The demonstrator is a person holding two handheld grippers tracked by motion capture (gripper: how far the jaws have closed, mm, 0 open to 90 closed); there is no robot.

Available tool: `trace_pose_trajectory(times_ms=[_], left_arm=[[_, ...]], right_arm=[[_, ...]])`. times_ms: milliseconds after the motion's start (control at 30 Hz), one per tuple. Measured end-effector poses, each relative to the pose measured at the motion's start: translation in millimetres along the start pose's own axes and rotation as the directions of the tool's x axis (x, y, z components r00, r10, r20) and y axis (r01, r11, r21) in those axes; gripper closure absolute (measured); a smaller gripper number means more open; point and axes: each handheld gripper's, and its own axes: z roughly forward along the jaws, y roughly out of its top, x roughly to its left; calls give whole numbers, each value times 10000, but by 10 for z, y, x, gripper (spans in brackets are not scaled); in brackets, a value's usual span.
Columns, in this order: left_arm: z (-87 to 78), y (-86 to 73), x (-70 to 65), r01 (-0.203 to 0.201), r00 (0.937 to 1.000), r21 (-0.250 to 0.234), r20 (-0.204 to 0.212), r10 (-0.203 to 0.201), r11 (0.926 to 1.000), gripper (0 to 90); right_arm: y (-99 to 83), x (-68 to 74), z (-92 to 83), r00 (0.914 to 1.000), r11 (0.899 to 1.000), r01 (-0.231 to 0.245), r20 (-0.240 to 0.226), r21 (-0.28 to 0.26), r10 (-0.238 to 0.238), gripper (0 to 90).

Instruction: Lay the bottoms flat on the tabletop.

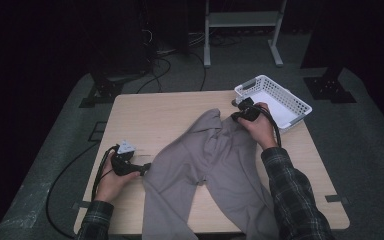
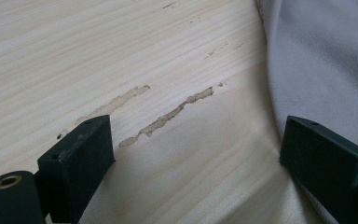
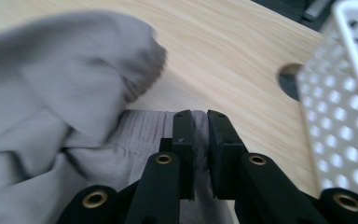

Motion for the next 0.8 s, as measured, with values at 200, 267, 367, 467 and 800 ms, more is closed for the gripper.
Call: trace_pose_trajectory(times_ms=[200,267,367,467,800], left_arm=[[0,0,0,4,10000,-2,-2,-4,10000,83],[0,0,0,0,10000,3,-1,0,10000,83],[0,0,0,1,10000,4,-4,-1,10000,83],[0,1,1,-21,10000,3,-16,21,10000,83],[-2,2,-1,5,10000,36,-6,-5,10000,83]], right_arm=[[-50,-45,-88,9998,9990,-124,175,-423,132,667],[-60,-32,-172,9999,9975,-120,82,-694,126,640],[-118,17,-315,9999,9954,-65,-153,-952,50,603],[-221,106,-456,9992,9939,75,-379,-1101,-118,575],[-848,470,-886,9921,9925,360,-1157,-1166,-496,542]])
